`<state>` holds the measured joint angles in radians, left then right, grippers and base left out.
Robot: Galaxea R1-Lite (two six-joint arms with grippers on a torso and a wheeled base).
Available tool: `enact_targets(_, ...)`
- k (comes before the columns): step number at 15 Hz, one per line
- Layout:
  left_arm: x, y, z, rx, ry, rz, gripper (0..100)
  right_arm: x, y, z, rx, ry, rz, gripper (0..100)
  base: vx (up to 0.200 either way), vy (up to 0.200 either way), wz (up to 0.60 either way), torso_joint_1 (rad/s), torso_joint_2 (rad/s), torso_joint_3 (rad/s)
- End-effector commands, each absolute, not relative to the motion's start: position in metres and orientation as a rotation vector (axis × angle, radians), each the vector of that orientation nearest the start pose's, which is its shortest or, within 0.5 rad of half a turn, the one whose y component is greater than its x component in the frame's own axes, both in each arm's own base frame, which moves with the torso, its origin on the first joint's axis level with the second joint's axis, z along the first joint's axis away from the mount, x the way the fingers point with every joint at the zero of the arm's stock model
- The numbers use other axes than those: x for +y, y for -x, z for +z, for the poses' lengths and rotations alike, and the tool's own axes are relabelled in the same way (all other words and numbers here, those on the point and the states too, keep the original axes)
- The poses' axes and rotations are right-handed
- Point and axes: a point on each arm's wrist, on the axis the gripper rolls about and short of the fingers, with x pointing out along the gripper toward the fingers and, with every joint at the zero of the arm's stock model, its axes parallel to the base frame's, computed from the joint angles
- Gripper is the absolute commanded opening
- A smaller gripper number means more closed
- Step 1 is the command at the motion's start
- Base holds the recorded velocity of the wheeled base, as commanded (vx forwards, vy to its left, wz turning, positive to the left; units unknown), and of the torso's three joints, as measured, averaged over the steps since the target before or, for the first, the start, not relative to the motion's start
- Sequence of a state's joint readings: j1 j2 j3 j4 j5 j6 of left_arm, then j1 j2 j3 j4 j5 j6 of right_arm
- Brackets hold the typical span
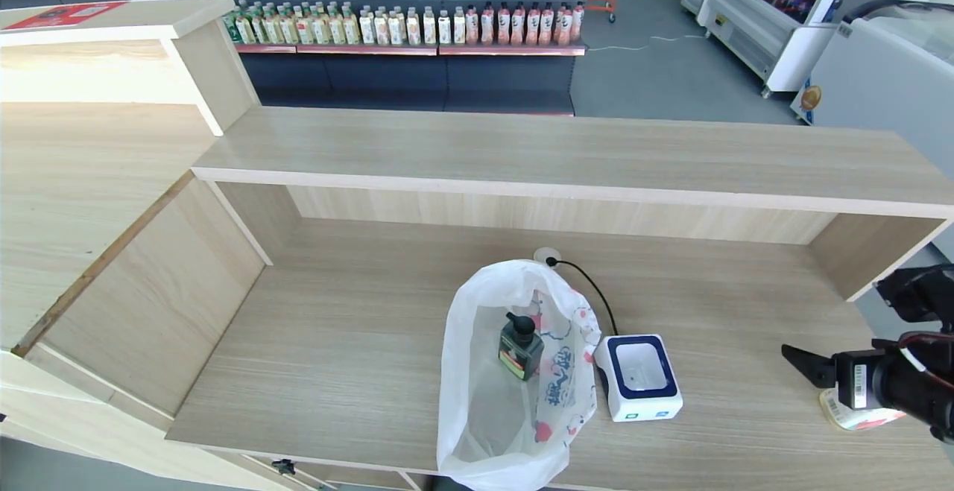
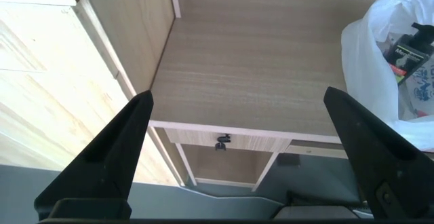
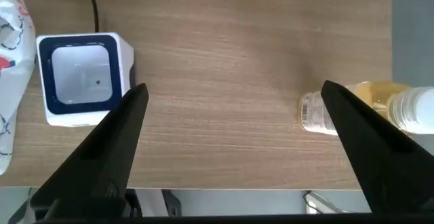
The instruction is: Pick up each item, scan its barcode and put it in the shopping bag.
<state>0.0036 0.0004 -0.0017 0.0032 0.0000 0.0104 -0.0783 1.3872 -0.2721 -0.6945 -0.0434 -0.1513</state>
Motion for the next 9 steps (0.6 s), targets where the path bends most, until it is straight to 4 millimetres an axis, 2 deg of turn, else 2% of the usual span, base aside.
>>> enact_targets(1,0.000,0.023,0.076,0.002,-0.011,0.005,100,-0.014,-0.156,0.137,0.360,0.135,-0.103,100,0.000,0.000,0.00,0.000,0.00,0.000)
enact_targets(3,0.000,0.023,0.076,0.002,0.003,0.005,100,-0.013,-0.147,0.139,0.333,0.126,-0.106,100,0.000,0.000,0.00,0.000,0.00,0.000)
enact_targets(6,0.000,0.023,0.076,0.002,0.005,0.005,100,-0.012,-0.136,0.142,0.298,0.124,-0.109,100,-0.200,-0.200,0.00,0.004,0.00,0.002)
enact_targets(9,0.000,0.023,0.076,0.002,0.003,0.005,100,-0.012,-0.136,0.142,0.298,0.124,-0.110,100,-0.200,-0.200,0.00,0.009,0.00,0.001)
